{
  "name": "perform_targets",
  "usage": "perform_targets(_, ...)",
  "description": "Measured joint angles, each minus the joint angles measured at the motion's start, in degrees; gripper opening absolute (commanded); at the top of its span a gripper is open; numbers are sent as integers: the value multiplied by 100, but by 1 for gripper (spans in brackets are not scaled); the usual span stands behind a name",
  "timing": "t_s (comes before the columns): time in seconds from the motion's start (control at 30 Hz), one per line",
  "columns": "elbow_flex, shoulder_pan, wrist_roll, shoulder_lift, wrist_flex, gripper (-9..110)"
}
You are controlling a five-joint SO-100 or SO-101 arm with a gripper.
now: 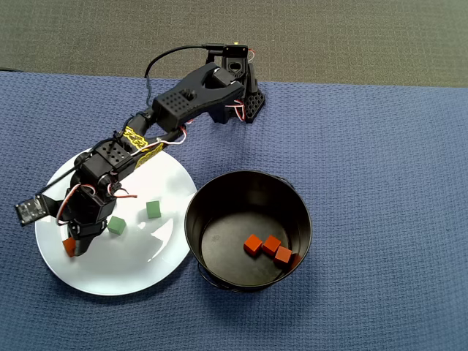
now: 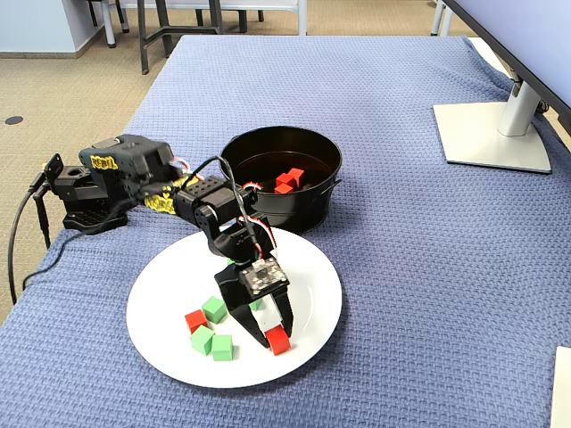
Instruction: Pick up the red cubes from the white plate and place them in the black recipient
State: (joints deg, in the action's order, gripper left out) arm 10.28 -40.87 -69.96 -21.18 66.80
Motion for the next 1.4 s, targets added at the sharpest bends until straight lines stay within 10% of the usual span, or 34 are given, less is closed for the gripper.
perform_targets(0.5, 2918, 721, 3524, -4878, 1072, 0)
perform_targets(1.03, 6680, 4008, 5880, -7778, 800, 0)
perform_targets(1.2, 7093, 4816, 6117, -7980, 668, 32)
perform_targets(1.4, 7093, 4729, 6073, -8016, 659, 32)
